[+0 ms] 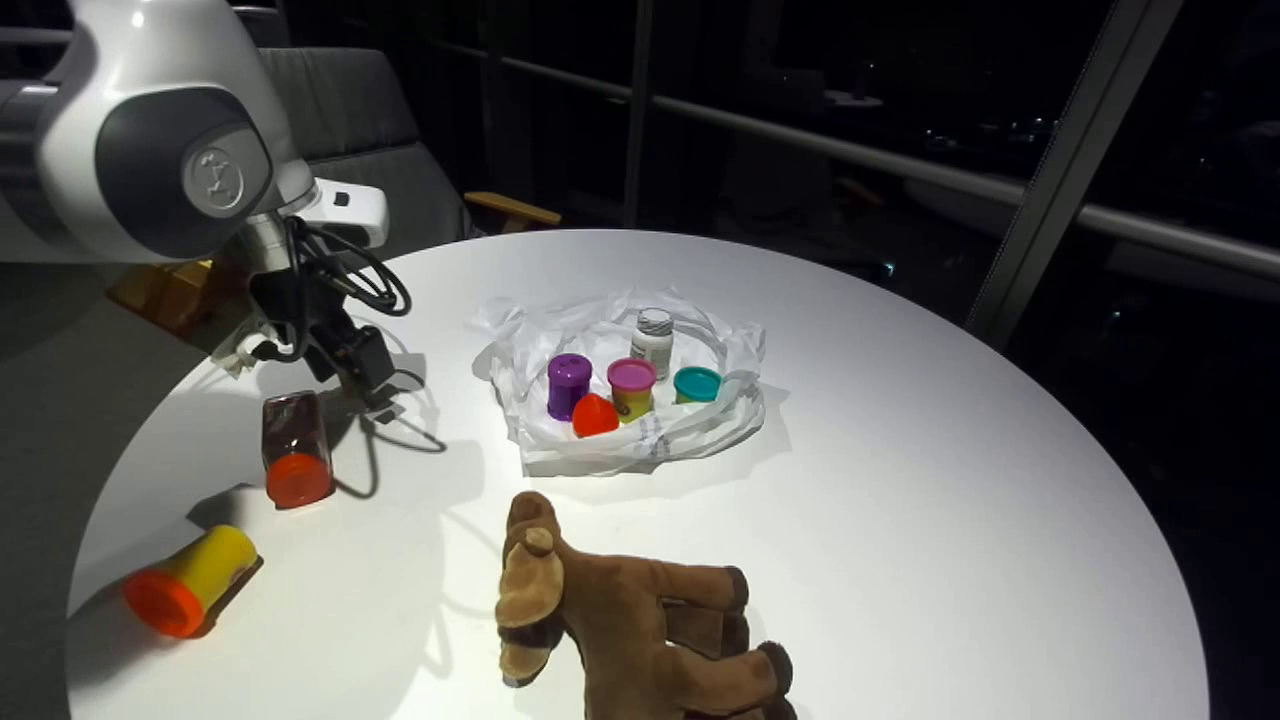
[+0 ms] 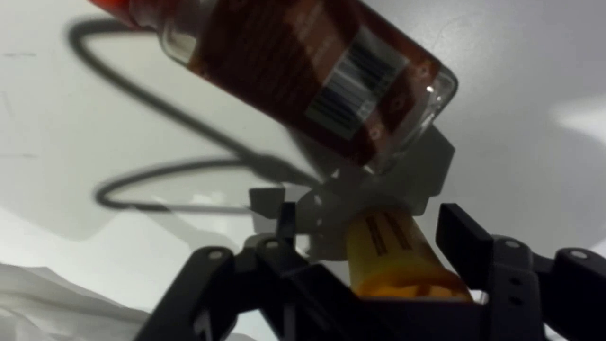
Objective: Pick the objects on the table and put them in the plastic bag
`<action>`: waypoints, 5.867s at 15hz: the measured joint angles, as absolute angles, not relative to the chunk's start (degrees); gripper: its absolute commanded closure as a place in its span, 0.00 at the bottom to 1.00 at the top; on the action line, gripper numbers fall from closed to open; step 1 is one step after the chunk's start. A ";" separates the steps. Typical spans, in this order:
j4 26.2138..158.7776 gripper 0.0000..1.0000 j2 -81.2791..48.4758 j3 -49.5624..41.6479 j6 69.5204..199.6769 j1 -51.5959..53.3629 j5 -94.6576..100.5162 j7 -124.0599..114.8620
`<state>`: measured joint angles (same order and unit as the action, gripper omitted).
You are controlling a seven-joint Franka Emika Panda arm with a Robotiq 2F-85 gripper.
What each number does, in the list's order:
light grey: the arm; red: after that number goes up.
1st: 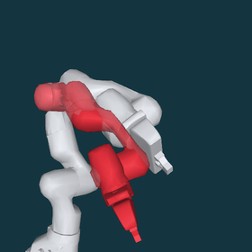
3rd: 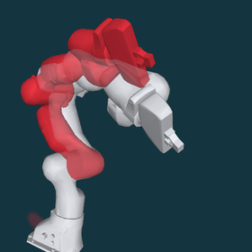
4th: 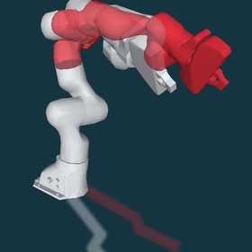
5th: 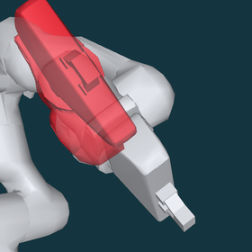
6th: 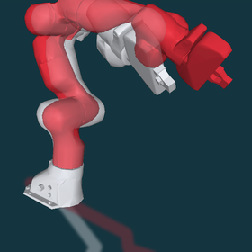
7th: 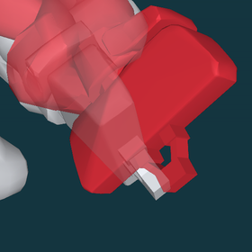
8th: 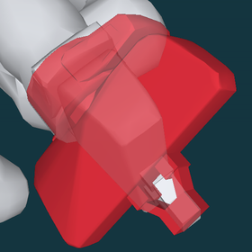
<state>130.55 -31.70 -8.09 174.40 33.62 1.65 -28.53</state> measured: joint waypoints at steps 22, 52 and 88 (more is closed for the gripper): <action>129.40 0.00 -32.31 -20.78 178.11 45.80 -2.69 -28.67; 110.10 0.73 -41.50 -33.81 165.66 42.89 -5.98 -37.07; 150.43 0.00 -6.16 10.89 154.01 13.84 -2.47 9.24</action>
